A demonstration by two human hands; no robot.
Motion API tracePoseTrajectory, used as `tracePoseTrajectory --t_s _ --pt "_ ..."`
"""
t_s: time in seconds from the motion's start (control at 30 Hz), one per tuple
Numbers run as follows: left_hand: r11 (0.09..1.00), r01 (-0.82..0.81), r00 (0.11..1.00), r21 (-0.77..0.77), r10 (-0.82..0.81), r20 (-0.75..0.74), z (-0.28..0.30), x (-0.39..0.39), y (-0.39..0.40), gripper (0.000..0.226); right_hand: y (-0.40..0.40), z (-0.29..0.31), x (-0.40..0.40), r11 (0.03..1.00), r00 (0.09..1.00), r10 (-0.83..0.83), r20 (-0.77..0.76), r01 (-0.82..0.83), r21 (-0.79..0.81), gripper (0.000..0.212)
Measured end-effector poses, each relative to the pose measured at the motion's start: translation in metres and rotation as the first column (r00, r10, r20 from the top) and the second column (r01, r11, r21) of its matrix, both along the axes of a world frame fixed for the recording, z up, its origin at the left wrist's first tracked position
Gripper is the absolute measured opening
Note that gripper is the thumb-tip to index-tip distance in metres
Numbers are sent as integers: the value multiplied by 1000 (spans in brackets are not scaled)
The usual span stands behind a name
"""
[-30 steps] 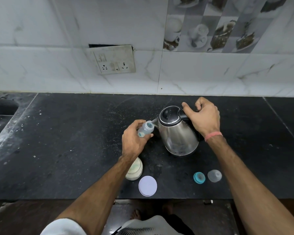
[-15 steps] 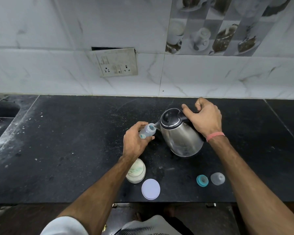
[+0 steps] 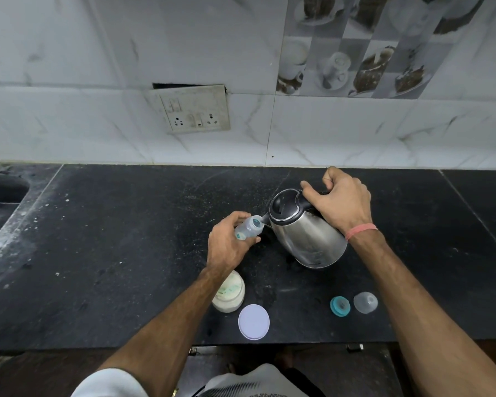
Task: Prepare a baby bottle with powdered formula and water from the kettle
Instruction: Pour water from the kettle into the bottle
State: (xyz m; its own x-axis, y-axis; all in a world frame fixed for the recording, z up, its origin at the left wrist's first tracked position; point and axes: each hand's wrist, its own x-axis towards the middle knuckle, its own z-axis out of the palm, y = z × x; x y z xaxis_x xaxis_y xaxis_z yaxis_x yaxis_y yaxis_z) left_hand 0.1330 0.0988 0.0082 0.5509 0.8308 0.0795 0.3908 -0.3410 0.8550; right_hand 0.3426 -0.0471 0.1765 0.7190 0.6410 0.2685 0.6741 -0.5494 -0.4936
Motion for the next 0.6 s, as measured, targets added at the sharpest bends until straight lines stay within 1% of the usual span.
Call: tracePoseTrajectory --t_s 0.13,0.6 --pt "1000 4 1000 -13 -4 21 -2 2 -2 65 -1 2 -1 1000 1000 -3 13 4 -9 56" --pt "1000 16 1000 -11 -16 -3 -7 3 0 68 5 6 -6 999 999 10 54 -7 -54 57"
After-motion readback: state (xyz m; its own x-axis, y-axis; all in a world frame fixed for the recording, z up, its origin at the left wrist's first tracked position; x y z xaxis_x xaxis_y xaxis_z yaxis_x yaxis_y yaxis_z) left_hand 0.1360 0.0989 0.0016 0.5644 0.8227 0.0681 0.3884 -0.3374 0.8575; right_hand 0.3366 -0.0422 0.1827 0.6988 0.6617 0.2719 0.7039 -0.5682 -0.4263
